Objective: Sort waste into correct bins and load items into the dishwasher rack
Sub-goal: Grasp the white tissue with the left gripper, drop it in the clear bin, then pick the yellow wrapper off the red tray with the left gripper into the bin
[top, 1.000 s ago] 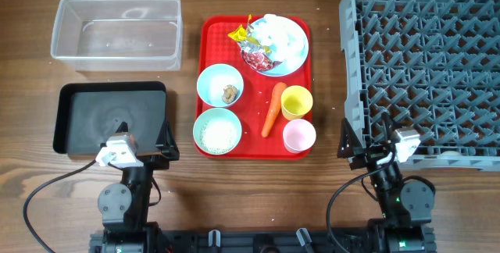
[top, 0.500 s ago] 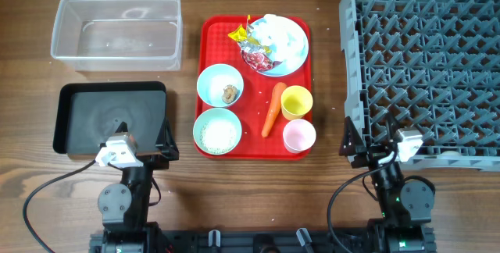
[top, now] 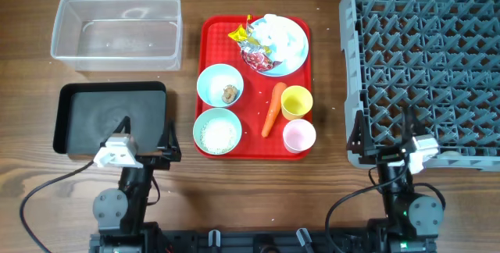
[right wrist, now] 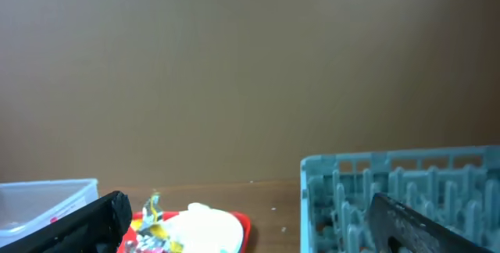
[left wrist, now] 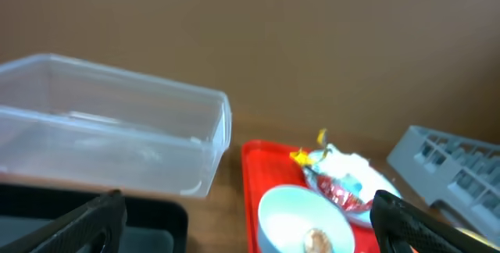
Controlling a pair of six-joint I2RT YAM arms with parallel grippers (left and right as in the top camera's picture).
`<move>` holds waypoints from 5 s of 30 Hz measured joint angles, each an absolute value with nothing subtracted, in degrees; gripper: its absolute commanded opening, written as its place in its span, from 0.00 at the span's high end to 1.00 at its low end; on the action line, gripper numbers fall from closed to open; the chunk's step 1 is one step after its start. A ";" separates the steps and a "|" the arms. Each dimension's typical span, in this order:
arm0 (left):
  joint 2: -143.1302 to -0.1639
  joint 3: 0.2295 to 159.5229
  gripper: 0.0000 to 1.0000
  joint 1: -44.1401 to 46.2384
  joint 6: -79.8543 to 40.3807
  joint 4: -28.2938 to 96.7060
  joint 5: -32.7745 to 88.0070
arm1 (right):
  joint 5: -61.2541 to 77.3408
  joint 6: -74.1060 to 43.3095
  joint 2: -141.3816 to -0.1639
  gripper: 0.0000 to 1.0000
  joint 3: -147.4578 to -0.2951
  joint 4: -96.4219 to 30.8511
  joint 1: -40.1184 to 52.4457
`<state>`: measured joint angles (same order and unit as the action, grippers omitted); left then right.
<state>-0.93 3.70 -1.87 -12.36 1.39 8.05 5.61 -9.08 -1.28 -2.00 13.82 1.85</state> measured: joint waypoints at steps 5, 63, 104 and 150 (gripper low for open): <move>-10.44 13.85 0.00 -1.87 -12.36 1.50 8.25 | 5.06 -7.14 -6.13 0.01 -10.63 14.04 1.85; -113.95 103.04 0.96 23.24 -3.14 29.91 4.36 | 18.44 -2.24 -65.58 0.05 -70.46 -43.35 2.00; -124.55 103.09 0.04 15.64 -10.55 47.18 -3.66 | 21.47 -2.72 -69.76 0.06 -70.46 -44.66 2.00; -116.71 102.50 0.96 16.08 -16.12 34.35 -7.35 | 20.95 -2.24 -69.82 0.05 -70.46 -46.87 2.00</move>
